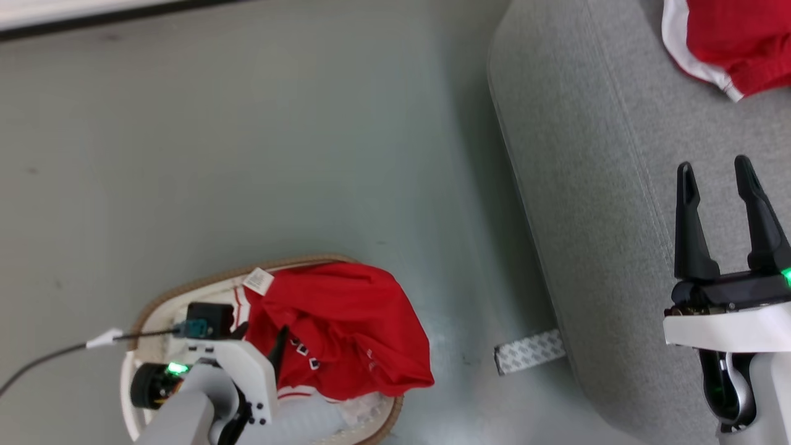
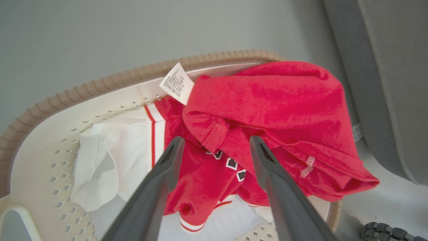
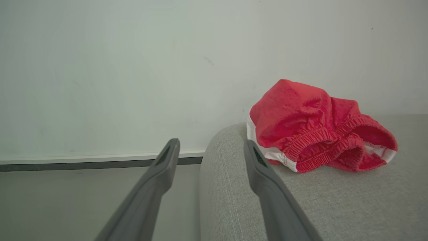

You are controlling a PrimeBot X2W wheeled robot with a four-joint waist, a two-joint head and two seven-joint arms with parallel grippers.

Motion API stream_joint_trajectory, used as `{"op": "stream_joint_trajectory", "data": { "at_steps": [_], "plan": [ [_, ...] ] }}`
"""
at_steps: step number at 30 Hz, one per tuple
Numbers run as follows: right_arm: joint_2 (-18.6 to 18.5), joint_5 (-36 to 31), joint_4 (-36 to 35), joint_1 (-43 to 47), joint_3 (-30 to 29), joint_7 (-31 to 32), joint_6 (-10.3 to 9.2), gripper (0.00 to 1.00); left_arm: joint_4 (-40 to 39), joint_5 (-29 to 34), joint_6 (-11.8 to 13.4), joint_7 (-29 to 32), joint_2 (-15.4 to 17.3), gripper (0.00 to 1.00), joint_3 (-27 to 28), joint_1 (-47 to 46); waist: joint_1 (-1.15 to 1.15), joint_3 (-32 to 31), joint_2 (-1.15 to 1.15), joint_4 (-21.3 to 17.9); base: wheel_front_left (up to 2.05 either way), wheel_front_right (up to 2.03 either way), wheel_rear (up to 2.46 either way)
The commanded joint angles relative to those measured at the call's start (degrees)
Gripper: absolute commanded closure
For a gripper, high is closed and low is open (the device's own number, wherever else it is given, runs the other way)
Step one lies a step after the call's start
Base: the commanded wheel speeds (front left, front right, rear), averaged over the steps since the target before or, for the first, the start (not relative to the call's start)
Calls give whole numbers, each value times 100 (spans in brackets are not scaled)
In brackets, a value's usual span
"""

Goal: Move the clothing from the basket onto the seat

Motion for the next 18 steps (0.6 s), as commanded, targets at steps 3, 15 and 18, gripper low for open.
{"op": "stream_joint_trajectory", "data": {
  "at_steps": [3, 15, 18],
  "plan": [
    [78, 35, -72, -199, 30, -23, -13, 0, 344, -90, -14, 105, 94, 0, -236, -365, -2, 588, 0, -300, 0, 0, 0],
    [200, 81, -304, -477, -38, -25, -13, 0, 1177, -776, -8, 442, 433, 0, -769, -1357, -2, 1515, 0, -775, 0, 0, 0],
    [265, 108, -298, -474, 20, -25, -13, 0, 1296, -913, -8, 654, 434, 0, -929, -1504, -2, 1658, 0, -866, 0, 0, 0]
  ]
}}
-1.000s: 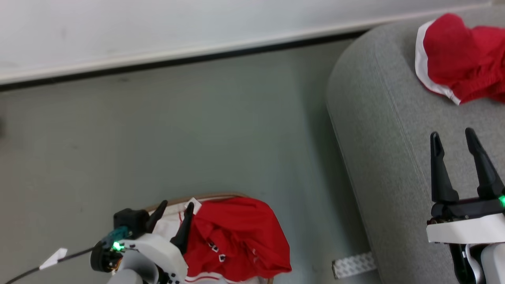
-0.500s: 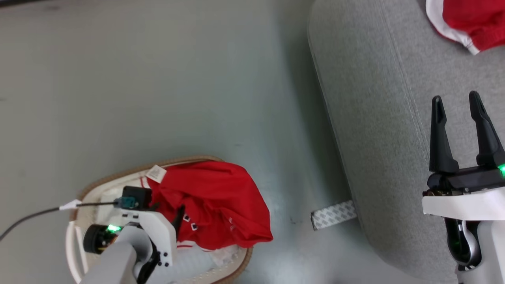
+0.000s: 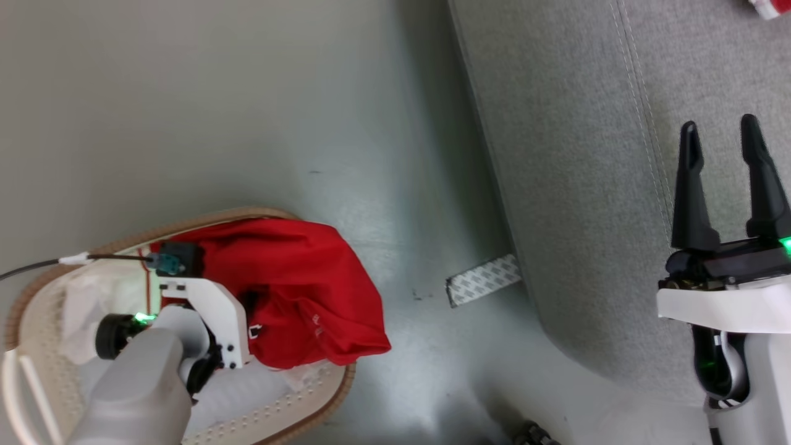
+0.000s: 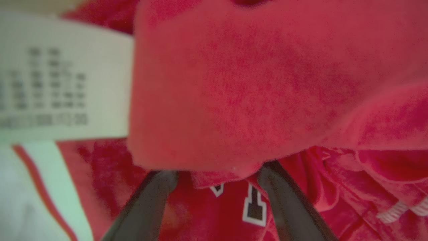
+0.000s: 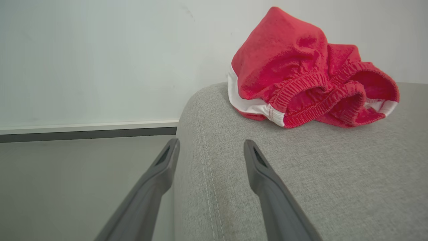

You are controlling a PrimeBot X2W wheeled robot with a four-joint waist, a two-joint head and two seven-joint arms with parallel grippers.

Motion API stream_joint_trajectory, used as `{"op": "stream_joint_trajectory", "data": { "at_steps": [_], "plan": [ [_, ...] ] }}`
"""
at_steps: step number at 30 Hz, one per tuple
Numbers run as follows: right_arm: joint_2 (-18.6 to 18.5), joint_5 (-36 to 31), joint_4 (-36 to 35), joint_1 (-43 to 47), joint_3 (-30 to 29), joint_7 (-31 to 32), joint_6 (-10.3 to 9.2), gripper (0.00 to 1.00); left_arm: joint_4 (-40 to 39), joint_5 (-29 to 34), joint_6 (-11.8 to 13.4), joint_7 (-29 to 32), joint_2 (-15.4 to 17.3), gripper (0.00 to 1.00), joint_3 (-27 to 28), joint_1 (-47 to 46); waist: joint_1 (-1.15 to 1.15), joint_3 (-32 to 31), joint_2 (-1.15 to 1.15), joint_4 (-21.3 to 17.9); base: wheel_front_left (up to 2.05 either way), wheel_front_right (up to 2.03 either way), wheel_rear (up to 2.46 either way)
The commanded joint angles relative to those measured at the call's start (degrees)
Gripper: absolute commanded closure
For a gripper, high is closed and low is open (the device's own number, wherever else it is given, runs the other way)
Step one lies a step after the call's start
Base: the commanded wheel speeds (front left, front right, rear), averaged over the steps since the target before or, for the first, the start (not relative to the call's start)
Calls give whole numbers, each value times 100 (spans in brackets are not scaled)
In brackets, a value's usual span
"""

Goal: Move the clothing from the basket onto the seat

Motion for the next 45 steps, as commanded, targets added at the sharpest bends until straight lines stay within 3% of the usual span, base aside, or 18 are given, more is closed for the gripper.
{"op": "stream_joint_trajectory", "data": {
  "at_steps": [1, 10, 11, 12, 20, 31, 39, 45],
  "plan": [
    [46, 61, -16, -70, 32, -19, -13, 0, 55, -76, 13, 127, 22, 0, -106, -50, -1, 164, 0, -155, 0, 0, 0],
    [158, -75, -53, -89, 164, -19, -13, 0, 250, -405, 13, 401, 72, 2, -743, -128, -1, 266, 0, -220, 7, 7, 7],
    [162, -86, -50, -90, 163, -19, -13, 0, 278, -410, 13, 342, 89, 63, -781, -150, -1, 262, 0, -217, 0, 0, 0],
    [161, -98, -35, -94, 157, -19, -13, 0, 306, -434, 13, 275, 96, 100, -793, -180, -1, 249, 0, -216, 0, 0, 0],
    [173, 143, 6, -165, 183, -19, -13, 0, 422, -735, 13, -544, -62, 100, -794, 48, -1, -404, 0, -40, 0, 0, 0],
    [148, 115, 364, 339, 155, -19, -13, 0, -232, -1463, 13, -1679, -510, 100, -1234, 1162, -1, -2293, 0, 644, 0, 0, 0],
    [-71, 112, 568, 677, 254, -19, -13, 0, -1036, -1700, 12, -1930, -538, 100, -1579, 1688, -1, -3366, 0, 1320, 0, 0, 0],
    [-194, 180, 685, 942, 301, -19, -13, 0, -2053, -1451, 12, -1930, -412, 100, -1226, 1975, -1, -3924, 0, 1749, 0, 0, 0]
  ]
}}
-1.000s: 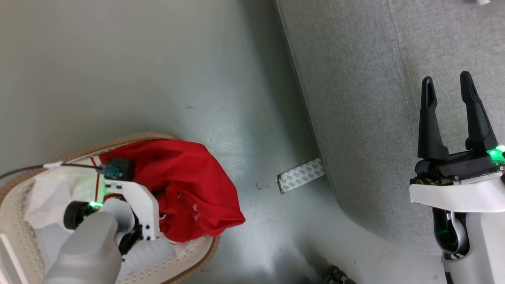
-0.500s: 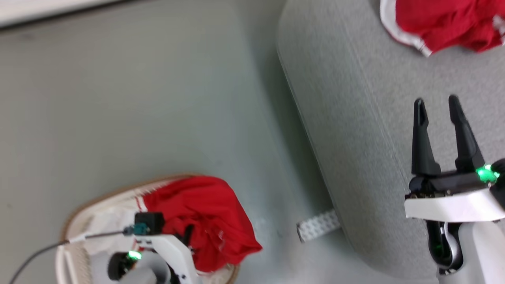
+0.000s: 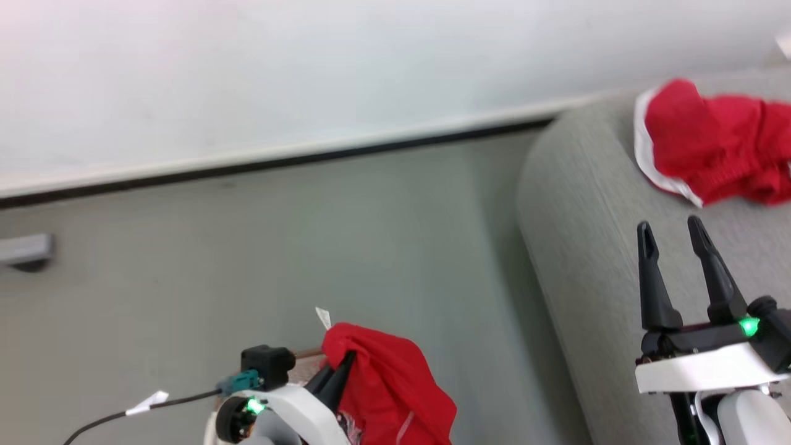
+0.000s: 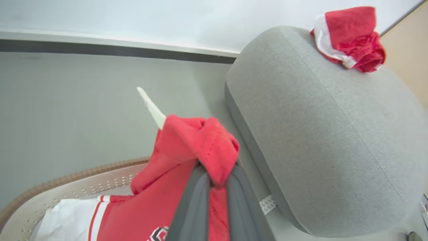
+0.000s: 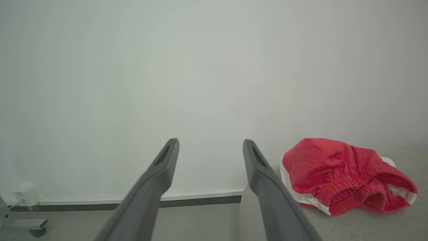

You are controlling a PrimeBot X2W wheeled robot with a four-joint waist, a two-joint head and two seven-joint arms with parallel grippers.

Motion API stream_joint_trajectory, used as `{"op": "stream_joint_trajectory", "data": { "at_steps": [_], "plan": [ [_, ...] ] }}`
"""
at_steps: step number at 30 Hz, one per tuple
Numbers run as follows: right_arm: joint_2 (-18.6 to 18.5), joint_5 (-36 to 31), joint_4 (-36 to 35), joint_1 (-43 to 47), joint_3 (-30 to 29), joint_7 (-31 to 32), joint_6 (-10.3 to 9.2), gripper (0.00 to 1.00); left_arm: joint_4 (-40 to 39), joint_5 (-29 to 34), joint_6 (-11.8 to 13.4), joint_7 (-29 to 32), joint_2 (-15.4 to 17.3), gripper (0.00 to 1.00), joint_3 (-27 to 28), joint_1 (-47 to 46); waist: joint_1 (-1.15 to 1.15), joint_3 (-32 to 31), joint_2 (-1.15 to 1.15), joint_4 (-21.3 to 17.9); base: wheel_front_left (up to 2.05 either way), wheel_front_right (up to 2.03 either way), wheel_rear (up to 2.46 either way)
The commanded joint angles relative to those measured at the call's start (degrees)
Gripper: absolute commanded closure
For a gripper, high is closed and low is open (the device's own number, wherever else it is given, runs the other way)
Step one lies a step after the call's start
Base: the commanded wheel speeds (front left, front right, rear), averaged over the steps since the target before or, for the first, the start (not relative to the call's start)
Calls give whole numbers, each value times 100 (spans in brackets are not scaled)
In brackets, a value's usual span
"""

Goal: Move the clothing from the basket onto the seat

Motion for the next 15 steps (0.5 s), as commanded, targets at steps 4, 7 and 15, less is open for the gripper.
{"op": "stream_joint_trajectory", "data": {
  "at_steps": [4, 7, 15],
  "plan": [
    [-128, 62, 64, 309, -38, -19, -13, 0, -863, 403, 19, -10, 86, 100, 372, 357, 2, -812, 0, 750, 0, 0, 0],
    [-145, 85, 96, 448, -28, -17, -13, 0, -1414, 613, 44, -8, 136, 100, 556, 477, 2, -989, 0, 896, 0, 0, 0],
    [-98, 145, 171, 668, 91, -14, -13, 0, -2766, 925, 286, 112, 399, 100, 733, 287, 2, -1284, 0, 1101, 0, 0, 0]
  ]
}}
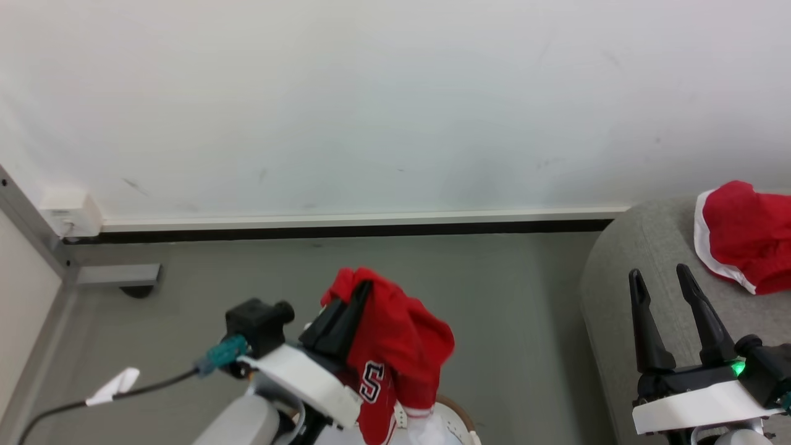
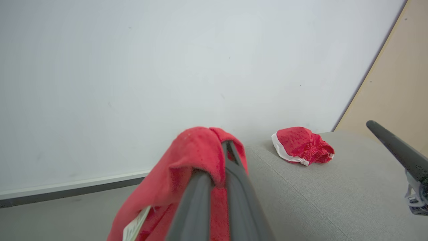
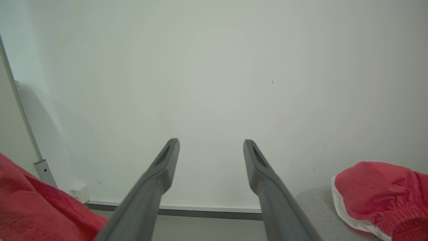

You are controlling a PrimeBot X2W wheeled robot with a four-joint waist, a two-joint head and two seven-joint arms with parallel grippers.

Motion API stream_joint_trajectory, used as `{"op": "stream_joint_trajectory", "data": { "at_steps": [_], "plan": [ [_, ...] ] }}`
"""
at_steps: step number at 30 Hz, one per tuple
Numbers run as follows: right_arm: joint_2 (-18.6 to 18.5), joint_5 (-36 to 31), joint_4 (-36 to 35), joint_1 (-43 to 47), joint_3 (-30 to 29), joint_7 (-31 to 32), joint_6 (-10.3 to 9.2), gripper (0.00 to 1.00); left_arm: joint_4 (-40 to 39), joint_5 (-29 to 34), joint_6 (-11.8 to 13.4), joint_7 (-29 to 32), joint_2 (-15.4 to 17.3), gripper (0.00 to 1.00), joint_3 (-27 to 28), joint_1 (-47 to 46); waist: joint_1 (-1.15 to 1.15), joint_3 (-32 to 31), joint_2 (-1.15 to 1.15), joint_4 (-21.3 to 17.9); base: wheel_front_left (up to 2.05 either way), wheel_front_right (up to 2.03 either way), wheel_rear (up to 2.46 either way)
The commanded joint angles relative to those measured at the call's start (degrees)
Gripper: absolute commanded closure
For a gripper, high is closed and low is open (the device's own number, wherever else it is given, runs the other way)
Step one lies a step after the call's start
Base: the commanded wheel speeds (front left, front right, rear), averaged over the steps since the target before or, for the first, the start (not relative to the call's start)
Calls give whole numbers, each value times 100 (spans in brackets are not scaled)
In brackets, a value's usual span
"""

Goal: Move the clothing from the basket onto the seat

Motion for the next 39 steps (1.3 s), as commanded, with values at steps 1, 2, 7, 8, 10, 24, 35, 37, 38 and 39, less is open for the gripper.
{"op": "stream_joint_trajectory", "data": {
  "at_steps": [1, 2, 7, 8, 10, 24, 35, 37, 38, 39],
  "plan": [
    [7, 30, 34, 136, 5, -14, -13, 0, -320, 126, 103, 106, 96, 100, 32, -181, 2, -111, 0, 128, 0, 0, 0],
    [12, 36, 40, 160, 43, -14, -13, 0, -481, 132, 149, 171, 118, 100, 57, -238, 2, -121, 0, 142, 0, 0, 0],
    [1, 62, 66, 260, 186, -3, -13, 0, -1030, 225, 283, 466, 232, 100, 97, -503, 2, -141, 0, 175, 0, 0, 0],
    [-8, 72, 69, 276, 230, 9, -13, 0, -1147, 244, 311, 521, 263, 100, 107, -578, 2, -143, 0, 178, 0, 0, 0],
    [-22, 66, 79, 305, 269, 9, -13, 0, -1336, 276, 356, 621, 316, 100, 129, -720, 2, -142, 0, 174, 0, 0, 0],
    [15, 179, 187, 250, 798, -2, -13, 0, -1983, 341, 641, 940, 433, 100, 236, -964, 2, -184, 0, 28, 0, 0, 0],
    [-254, 465, 379, -390, 2471, 114, -13, 0, -1943, 321, 584, 952, 332, 100, 47, -944, 2, -217, 0, 48, 0, 0, 0],
    [-160, 635, 560, -560, 2719, 164, -13, 0, -1924, 307, 547, 949, 274, 100, -36, -934, 2, -234, 0, 135, 0, 0, 0],
    [-105, 716, 643, -663, 2832, 173, -13, 0, -1912, 273, 525, 963, 241, 100, -74, -921, 2, -248, 0, 187, 0, 0, 0],
    [-69, 806, 741, -753, 2941, 178, -13, 0, -1898, 224, 509, 973, 204, 100, -106, -898, 2, -261, 0, 238, 0, 0, 0]
  ]
}}
